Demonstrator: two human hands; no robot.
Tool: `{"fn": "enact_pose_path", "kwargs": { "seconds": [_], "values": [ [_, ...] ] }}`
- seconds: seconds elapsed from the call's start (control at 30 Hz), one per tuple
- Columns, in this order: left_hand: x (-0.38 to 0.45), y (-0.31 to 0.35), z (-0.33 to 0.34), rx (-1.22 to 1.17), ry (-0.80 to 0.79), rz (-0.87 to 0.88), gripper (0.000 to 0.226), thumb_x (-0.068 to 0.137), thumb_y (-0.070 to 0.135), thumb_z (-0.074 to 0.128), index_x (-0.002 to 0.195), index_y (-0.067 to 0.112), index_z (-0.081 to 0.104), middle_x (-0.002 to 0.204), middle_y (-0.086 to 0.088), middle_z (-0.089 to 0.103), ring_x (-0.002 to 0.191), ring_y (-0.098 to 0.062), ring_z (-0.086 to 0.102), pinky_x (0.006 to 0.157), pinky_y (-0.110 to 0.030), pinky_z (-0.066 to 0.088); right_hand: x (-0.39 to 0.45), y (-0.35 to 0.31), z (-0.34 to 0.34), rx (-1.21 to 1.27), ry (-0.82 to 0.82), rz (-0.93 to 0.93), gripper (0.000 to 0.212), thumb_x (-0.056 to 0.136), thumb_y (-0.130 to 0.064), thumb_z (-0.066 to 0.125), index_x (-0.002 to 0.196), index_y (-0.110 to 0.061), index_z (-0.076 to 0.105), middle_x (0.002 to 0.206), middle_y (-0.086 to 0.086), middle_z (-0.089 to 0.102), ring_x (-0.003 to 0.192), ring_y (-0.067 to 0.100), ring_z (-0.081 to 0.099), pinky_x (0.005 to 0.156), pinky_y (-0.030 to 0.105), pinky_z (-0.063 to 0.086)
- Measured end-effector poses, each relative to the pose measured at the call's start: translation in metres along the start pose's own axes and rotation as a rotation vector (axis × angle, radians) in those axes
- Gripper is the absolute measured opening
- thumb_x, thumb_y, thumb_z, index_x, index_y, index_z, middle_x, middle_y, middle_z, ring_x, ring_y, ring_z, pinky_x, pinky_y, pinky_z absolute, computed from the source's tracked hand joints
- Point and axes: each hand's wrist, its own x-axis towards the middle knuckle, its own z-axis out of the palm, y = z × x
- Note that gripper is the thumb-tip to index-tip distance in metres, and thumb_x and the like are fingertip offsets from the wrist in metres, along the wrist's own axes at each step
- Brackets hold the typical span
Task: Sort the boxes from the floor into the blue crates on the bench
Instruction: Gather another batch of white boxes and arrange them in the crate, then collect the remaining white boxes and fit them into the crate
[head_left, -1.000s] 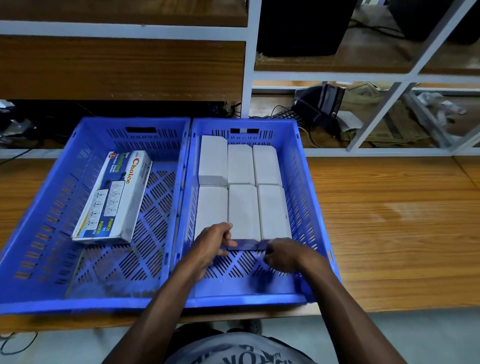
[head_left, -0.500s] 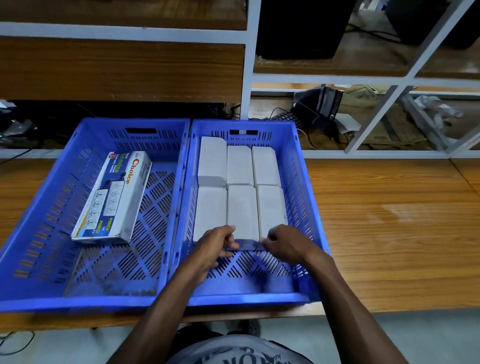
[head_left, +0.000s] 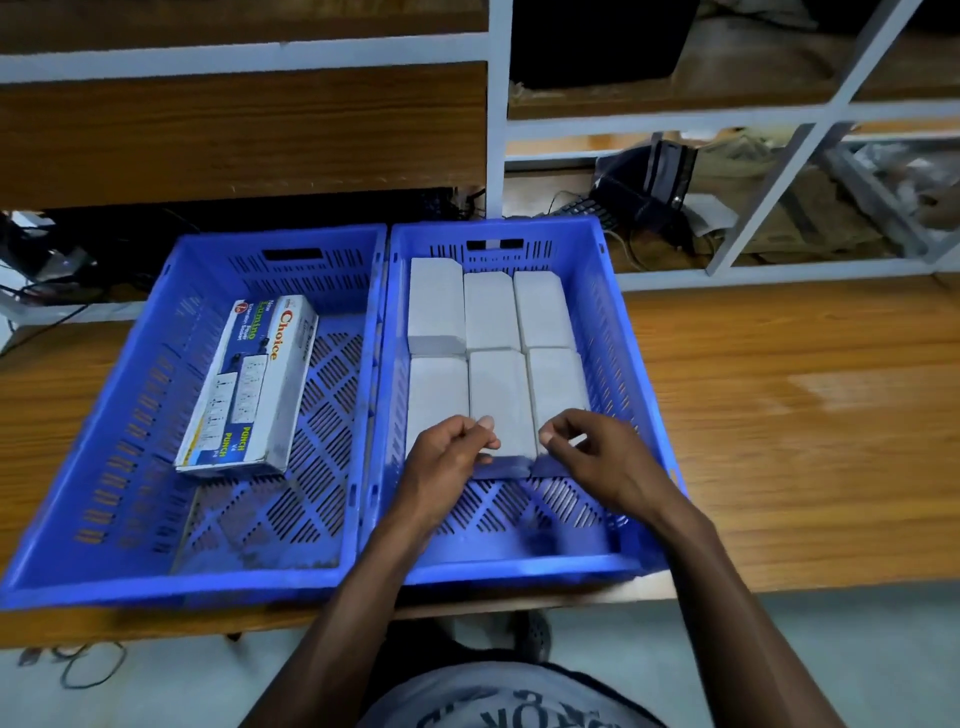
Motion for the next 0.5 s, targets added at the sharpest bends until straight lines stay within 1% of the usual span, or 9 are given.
{"fn": "enact_pose_path", "kwargs": {
  "seconds": [0.03,0.07,0.1,0.17,0.23,0.3,0.37,0.43,0.5],
  "values": [
    [-0.002,0.001,0.000,0.010,-0.009,0.030,0.029,0.101,0.033,0.061,0.090,0.009,0.071,0.098,-0.006,0.077,0.097,-0.030,0.072,0.094,-0.045,0.057,-0.006,-0.005,0.000,0.059,0.029,-0.010,0.011,0.098,-0.029,0.067,0.089,-0.024,0.070,0.082,-0.012,0.070,0.062,0.001,0.061,0.066,0.024,0.050],
    [-0.003,0.001,-0.001,0.018,-0.033,0.056,0.026,0.101,0.031,0.061,0.088,0.011,0.071,0.097,-0.007,0.077,0.093,-0.028,0.072,0.095,-0.048,0.057,-0.013,-0.011,0.001,0.117,0.076,-0.012,0.008,0.098,-0.026,0.067,0.092,-0.022,0.072,0.085,-0.009,0.071,0.063,0.002,0.060,0.068,0.023,0.050],
    [-0.005,0.002,-0.001,0.029,-0.065,0.083,0.024,0.101,0.028,0.061,0.087,0.011,0.070,0.097,-0.008,0.076,0.090,-0.025,0.072,0.094,-0.048,0.057,-0.022,-0.015,0.001,0.165,0.135,-0.012,0.007,0.098,-0.023,0.067,0.094,-0.021,0.073,0.087,-0.007,0.073,0.064,0.003,0.060,0.067,0.020,0.050],
    [-0.011,0.005,-0.002,0.044,-0.129,0.147,0.023,0.102,0.023,0.060,0.088,0.008,0.069,0.095,-0.009,0.077,0.084,-0.016,0.071,0.088,-0.038,0.057,-0.041,-0.021,0.004,0.228,0.254,-0.018,0.007,0.098,-0.021,0.068,0.093,-0.022,0.073,0.084,-0.007,0.073,0.065,0.004,0.060,0.066,0.021,0.049],
    [-0.017,0.007,-0.003,0.043,-0.192,0.205,0.023,0.103,0.020,0.059,0.090,0.002,0.068,0.087,-0.005,0.076,0.078,-0.009,0.069,0.079,-0.025,0.056,-0.060,-0.028,0.011,0.295,0.358,-0.018,0.009,0.098,-0.020,0.067,0.093,-0.023,0.073,0.082,-0.010,0.072,0.068,0.003,0.061,0.069,0.030,0.052],
    [-0.021,0.008,-0.006,0.027,-0.273,0.224,0.025,0.103,0.018,0.058,0.090,0.000,0.067,0.082,-0.001,0.073,0.074,-0.007,0.067,0.076,-0.021,0.053,-0.083,-0.033,0.021,0.374,0.460,0.007,0.009,0.099,-0.018,0.065,0.097,-0.020,0.074,0.082,-0.006,0.073,0.068,0.006,0.061,0.067,0.035,0.052],
    [-0.027,0.006,-0.010,0.025,-0.385,0.215,0.023,0.104,0.018,0.057,0.088,0.005,0.067,0.084,0.000,0.072,0.075,-0.009,0.065,0.080,-0.025,0.053,-0.111,-0.042,0.035,0.444,0.606,0.050,0.010,0.100,-0.017,0.065,0.097,-0.019,0.074,0.080,0.003,0.074,0.067,0.009,0.060,0.065,0.033,0.051],
    [-0.036,0.004,-0.012,0.034,-0.516,0.196,0.022,0.102,0.023,0.059,0.086,0.011,0.068,0.086,-0.001,0.073,0.080,-0.016,0.066,0.085,-0.033,0.054,-0.144,-0.052,0.057,0.531,0.766,0.111,0.010,0.099,-0.019,0.065,0.094,-0.022,0.074,0.076,0.003,0.072,0.063,0.009,0.058,0.061,0.029,0.049],
    [-0.053,0.004,-0.010,0.024,-0.633,0.200,0.021,0.101,0.024,0.059,0.086,0.012,0.067,0.087,-0.002,0.072,0.083,-0.022,0.066,0.081,-0.031,0.056,-0.177,-0.061,0.080,0.600,0.881,0.176,0.011,0.100,-0.013,0.064,0.095,-0.016,0.074,0.073,0.003,0.069,0.061,0.007,0.058,0.060,0.022,0.047]
  ]
}}
